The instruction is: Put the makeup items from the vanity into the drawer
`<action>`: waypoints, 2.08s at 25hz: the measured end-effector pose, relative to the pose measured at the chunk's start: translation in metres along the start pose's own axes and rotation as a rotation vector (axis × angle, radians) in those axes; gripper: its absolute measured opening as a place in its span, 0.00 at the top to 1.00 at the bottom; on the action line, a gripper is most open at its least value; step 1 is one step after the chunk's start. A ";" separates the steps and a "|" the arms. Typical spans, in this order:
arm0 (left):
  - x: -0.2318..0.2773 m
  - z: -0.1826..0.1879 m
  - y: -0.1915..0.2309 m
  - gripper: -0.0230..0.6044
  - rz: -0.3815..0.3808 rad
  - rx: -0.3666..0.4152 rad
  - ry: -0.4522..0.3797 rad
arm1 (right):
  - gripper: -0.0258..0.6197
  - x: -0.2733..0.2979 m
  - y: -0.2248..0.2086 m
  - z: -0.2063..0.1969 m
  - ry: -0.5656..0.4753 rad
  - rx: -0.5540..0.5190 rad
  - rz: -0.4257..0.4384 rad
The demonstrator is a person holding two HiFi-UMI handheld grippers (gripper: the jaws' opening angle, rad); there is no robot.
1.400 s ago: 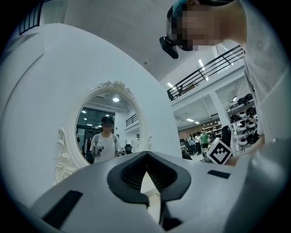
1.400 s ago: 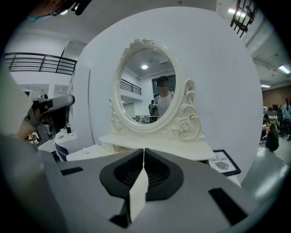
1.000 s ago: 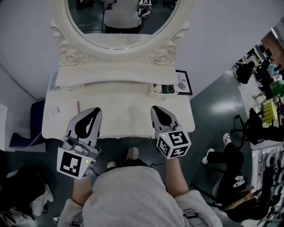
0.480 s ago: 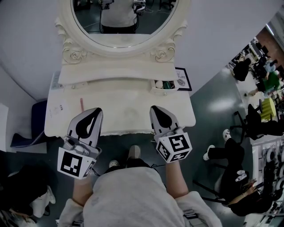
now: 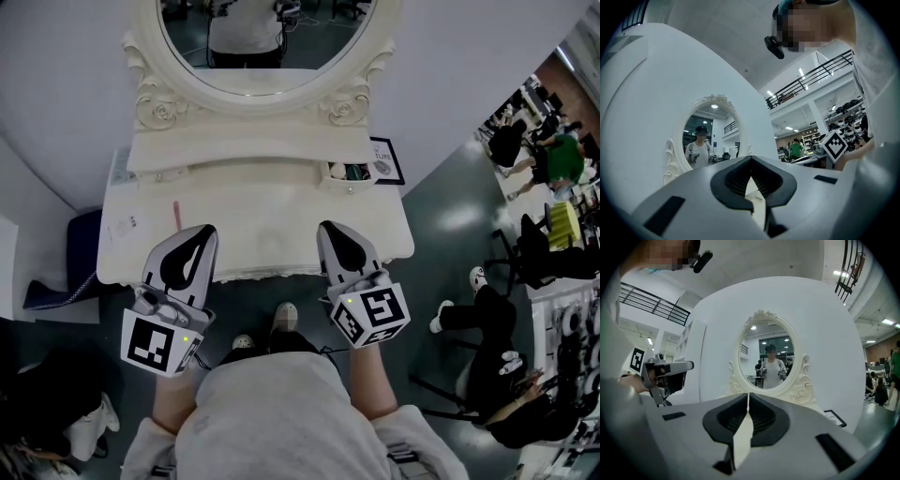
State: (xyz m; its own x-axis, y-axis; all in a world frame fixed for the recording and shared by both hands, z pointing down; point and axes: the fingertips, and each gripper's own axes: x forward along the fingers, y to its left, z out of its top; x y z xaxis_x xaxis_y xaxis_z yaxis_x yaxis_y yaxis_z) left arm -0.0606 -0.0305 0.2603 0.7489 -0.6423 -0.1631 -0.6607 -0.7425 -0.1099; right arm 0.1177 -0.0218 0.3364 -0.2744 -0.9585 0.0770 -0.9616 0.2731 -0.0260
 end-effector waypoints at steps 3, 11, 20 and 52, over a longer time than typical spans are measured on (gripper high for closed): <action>-0.009 -0.008 0.001 0.94 -0.011 0.001 0.035 | 0.92 -0.004 0.005 0.002 -0.012 0.006 -0.010; -0.016 0.003 0.003 0.94 -0.009 -0.003 0.000 | 0.92 -0.014 0.024 0.013 -0.053 -0.020 -0.013; -0.025 0.003 0.005 0.94 -0.028 0.000 0.010 | 0.92 -0.023 0.038 0.023 -0.091 -0.035 -0.012; -0.026 0.006 0.015 0.94 -0.036 -0.014 -0.031 | 0.92 -0.023 0.052 0.039 -0.138 -0.047 -0.004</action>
